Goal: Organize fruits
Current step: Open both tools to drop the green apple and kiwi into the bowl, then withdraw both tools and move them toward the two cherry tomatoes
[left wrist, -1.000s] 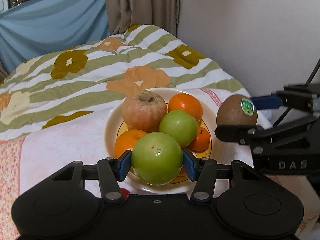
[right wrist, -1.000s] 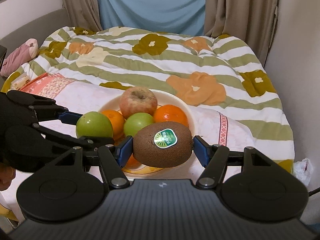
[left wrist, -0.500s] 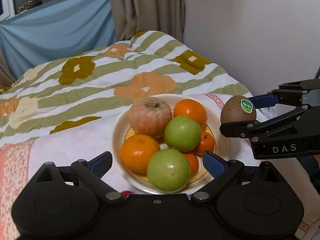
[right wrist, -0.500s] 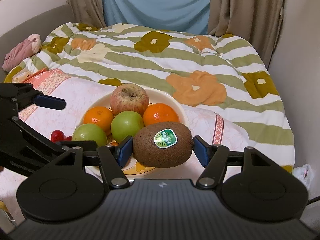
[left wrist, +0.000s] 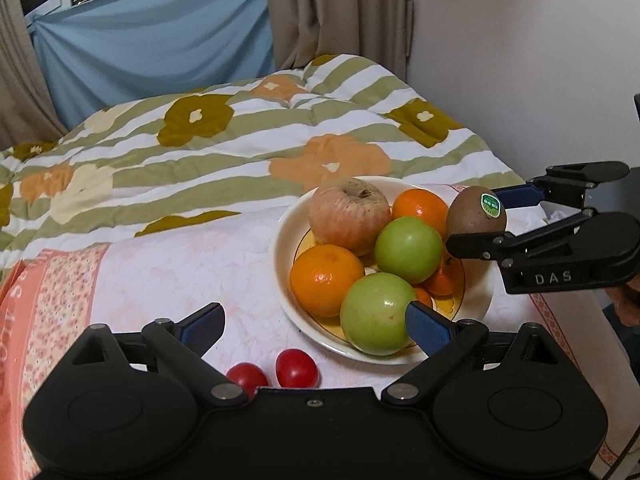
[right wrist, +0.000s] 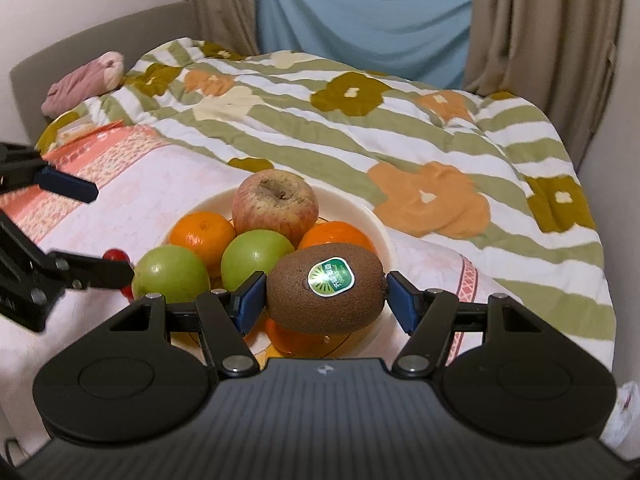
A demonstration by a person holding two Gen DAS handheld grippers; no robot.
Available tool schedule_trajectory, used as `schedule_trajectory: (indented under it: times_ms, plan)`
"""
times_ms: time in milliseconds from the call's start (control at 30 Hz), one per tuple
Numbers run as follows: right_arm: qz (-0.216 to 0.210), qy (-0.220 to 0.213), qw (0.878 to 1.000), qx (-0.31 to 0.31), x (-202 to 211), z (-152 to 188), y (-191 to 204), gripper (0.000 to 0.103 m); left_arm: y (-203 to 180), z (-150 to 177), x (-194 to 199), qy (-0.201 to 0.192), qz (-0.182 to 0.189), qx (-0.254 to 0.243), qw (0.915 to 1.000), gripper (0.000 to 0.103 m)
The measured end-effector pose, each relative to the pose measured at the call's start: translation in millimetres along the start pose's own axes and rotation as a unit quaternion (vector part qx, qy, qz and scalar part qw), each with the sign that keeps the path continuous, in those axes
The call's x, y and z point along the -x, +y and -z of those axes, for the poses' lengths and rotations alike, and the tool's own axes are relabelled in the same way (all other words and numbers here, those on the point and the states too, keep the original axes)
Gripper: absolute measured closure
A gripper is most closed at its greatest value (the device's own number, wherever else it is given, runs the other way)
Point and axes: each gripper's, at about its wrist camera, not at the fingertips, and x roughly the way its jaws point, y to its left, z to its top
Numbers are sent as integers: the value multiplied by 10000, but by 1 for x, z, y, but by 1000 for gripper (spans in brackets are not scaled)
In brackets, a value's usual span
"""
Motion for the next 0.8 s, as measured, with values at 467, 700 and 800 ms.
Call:
schedule_trajectory:
  times_ms: [467,700,800]
  plan:
    - [225,0,9997,-92,5,7,-4,0,9,2,15,32,-137,200,9997,4]
    - [412,-271,9987,-121,42,-6,17,0,21,1,40,-252,-53,217,9994,4]
    - [544,-361,9977,-199,59,-12,28,0,27,2,55,-377,-31,143,9992,4]
